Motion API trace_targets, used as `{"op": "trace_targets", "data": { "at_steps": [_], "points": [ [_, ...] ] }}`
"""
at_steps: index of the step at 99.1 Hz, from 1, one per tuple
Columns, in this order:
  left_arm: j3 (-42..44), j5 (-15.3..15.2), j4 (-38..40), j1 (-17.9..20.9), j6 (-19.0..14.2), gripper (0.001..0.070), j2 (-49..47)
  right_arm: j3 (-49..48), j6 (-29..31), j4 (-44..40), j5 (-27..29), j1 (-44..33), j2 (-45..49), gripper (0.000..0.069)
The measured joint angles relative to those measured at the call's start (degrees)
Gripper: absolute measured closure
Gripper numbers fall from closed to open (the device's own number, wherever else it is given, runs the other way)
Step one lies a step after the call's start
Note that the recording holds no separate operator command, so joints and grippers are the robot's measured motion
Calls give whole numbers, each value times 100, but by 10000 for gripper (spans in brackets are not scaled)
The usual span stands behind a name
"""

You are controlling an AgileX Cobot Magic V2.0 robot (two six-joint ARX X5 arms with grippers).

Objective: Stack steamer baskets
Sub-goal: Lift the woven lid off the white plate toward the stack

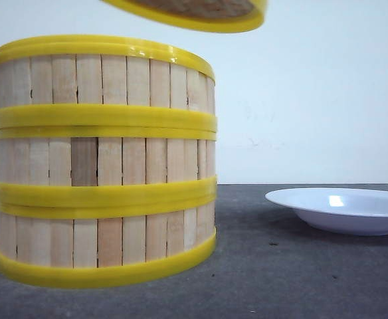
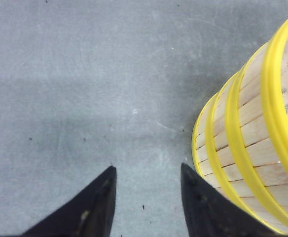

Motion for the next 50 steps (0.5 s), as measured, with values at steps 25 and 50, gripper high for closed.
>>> {"op": "trace_targets", "data": {
  "at_steps": [25, 50],
  "points": [
    [0, 0, 7, 0, -7, 475, 0, 24, -11, 57, 20, 140, 293, 635],
    [0, 0, 15, 0, -39, 475, 0, 31, -55, 92, 28, 291, 549, 635]
  ]
}}
